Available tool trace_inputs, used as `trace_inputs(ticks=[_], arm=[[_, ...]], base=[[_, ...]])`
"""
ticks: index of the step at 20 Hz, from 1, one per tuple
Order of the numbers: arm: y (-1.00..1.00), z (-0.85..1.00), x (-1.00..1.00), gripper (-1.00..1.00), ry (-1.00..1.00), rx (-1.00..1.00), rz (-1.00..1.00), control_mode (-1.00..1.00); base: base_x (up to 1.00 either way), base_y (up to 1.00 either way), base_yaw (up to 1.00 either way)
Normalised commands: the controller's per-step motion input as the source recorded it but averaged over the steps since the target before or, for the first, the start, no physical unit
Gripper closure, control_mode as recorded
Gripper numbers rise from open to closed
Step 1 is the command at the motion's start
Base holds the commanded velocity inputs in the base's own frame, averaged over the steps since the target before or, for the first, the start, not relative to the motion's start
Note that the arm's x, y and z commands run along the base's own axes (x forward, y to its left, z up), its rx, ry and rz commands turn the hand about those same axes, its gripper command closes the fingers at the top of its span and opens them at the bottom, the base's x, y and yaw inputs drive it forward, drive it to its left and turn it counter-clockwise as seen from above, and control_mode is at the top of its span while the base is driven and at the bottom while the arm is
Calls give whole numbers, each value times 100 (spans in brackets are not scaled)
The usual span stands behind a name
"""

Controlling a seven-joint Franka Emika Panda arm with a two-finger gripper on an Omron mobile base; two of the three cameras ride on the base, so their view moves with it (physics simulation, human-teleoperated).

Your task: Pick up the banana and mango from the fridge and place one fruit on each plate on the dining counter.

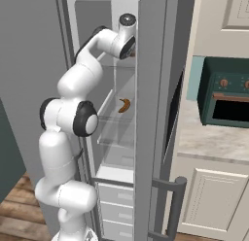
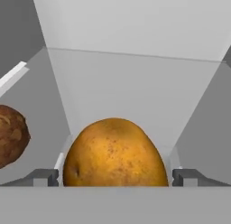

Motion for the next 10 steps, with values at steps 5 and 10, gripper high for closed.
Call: trace_inputs(ticks=[5, 10], arm=[[0, 1, 5, -100, 0, 0, 0, -100], [0, 0, 0, -100, 0, 0, 0, -100]], base=[[0, 0, 0], [0, 0, 0]])
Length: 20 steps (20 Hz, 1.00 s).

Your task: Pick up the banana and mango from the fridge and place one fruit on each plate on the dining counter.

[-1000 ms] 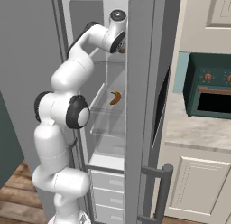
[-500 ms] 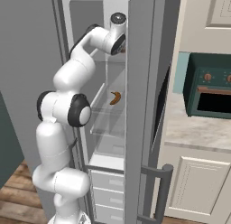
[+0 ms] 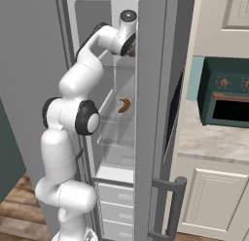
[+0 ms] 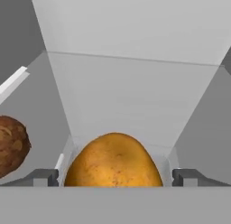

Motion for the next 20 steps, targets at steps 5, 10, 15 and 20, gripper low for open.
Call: trace_inputs(ticks=[5, 10, 15, 20], arm=[[4, -12, 0, 100, 0, 0, 0, -100], [7, -14, 0, 100, 0, 0, 0, -100], [1, -1, -1, 100, 0, 0, 0, -100], [2, 0, -63, 100, -4, 0, 0, -100]], base=[[0, 0, 0], [0, 0, 0], [0, 0, 0], [0, 0, 0]])
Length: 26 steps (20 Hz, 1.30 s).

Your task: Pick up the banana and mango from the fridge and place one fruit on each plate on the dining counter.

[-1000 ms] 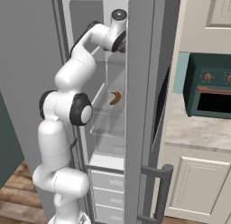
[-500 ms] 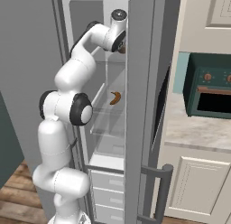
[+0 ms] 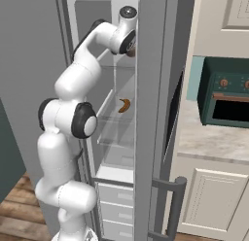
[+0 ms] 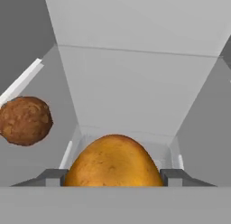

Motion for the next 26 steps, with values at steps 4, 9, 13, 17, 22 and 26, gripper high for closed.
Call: trace_inputs(ticks=[4, 9, 13, 17, 22, 26], arm=[[21, 0, -99, 100, -13, 0, 0, -100], [26, 0, -86, 100, -6, 0, 0, -100], [20, 0, -100, 100, 0, 0, 0, -100], [27, 1, -93, 100, 8, 0, 0, -100], [31, 4, -99, 100, 9, 0, -2, -100], [39, 7, -100, 100, 9, 0, -4, -100]], base=[[0, 0, 0], [0, 0, 0], [0, 0, 0], [0, 0, 0], [0, 0, 0], [0, 0, 0]])
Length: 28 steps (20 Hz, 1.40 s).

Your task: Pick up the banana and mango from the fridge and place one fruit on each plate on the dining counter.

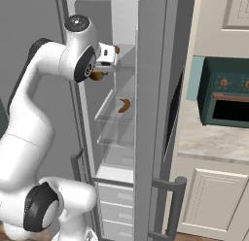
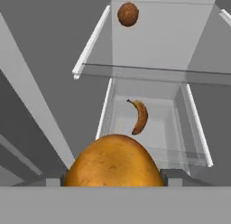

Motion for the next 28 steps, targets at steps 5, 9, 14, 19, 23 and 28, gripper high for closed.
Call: trace_inputs(ticks=[5, 9, 14, 19, 23, 28], arm=[[54, 0, -99, 100, 4, 0, -5, -100], [34, 0, -99, 100, 0, 0, -1, -100], [8, -3, -84, 100, 0, 0, 0, -100], [2, -4, -44, 100, 0, 0, 0, -100], [0, 0, -16, 100, 0, 0, 0, -100], [2, 0, -5, 100, 0, 0, 0, -100]], base=[[0, 0, 0], [0, 0, 0], [0, 0, 0], [0, 0, 0], [0, 0, 0], [0, 0, 0]])
